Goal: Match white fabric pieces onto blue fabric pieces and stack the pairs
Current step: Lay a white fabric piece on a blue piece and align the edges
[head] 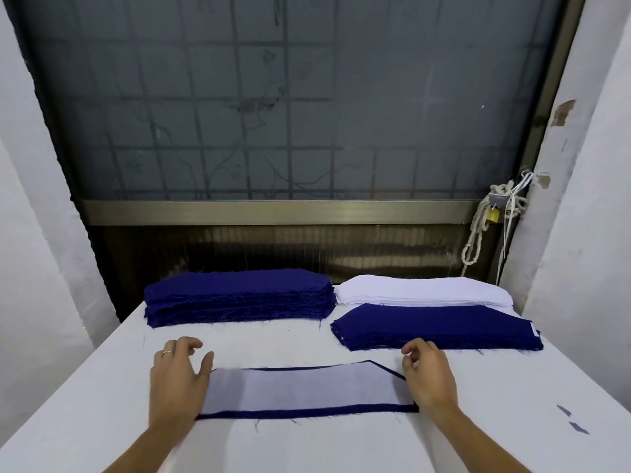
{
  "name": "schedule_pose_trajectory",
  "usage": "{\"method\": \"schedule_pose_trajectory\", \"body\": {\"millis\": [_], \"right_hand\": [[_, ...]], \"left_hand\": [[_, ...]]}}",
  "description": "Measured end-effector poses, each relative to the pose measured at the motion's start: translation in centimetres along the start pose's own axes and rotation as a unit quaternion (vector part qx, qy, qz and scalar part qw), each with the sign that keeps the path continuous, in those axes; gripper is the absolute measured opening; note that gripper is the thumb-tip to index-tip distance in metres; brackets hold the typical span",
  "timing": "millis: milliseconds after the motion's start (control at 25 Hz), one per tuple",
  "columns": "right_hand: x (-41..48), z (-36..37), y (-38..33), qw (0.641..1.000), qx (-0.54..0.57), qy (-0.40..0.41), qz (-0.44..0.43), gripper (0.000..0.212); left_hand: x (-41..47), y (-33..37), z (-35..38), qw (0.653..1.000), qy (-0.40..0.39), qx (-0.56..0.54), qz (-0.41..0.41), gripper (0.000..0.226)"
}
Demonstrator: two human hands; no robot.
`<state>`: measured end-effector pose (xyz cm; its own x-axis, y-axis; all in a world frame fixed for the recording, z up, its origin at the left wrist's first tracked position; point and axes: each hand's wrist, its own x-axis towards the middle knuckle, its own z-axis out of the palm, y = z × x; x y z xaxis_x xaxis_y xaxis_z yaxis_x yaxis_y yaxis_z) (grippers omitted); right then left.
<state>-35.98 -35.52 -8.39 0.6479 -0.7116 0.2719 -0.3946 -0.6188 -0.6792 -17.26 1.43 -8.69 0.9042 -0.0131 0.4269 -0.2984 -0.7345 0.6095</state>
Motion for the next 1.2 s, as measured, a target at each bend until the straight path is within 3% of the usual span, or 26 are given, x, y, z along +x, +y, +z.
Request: {"method": "schedule_pose_trajectory", "body": {"millis": [200,400,600,840,1000,1200], "right_hand": [[6.2,-1.4,-1.0,0.999,-0.029,0.022,-0.027,0.008],[13.0,-1.7,-0.8,0.994,-0.096,0.016,-0.048,0.01],[19.0,-0.4,0.1,0.989,-0.137,-0.014,-0.059,0.015],[23.4,2.3,1.6,0.983,-0.161,-0.046,-0.073,0.018],[24.6,3.6,2.4,0.979,-0.178,-0.048,-0.092,0.016],[24.9,4.4,3.0,0.974,-0.194,-0.044,-0.11,0.018]], "left_hand": [[4.4,9.0,3.3,0.986,-0.086,-0.084,0.116,0.011],[8.2,18.4,9.4,0.969,-0.194,-0.077,0.13,0.012],[11.3,25.2,17.3,0.958,-0.244,-0.043,0.144,0.018],[12.5,28.6,24.5,0.941,-0.285,0.117,0.142,0.031],[13.5,28.9,26.4,0.942,-0.316,0.082,0.083,0.027],[13.1,28.8,26.8,0.952,-0.276,0.072,0.109,0.024]]}}
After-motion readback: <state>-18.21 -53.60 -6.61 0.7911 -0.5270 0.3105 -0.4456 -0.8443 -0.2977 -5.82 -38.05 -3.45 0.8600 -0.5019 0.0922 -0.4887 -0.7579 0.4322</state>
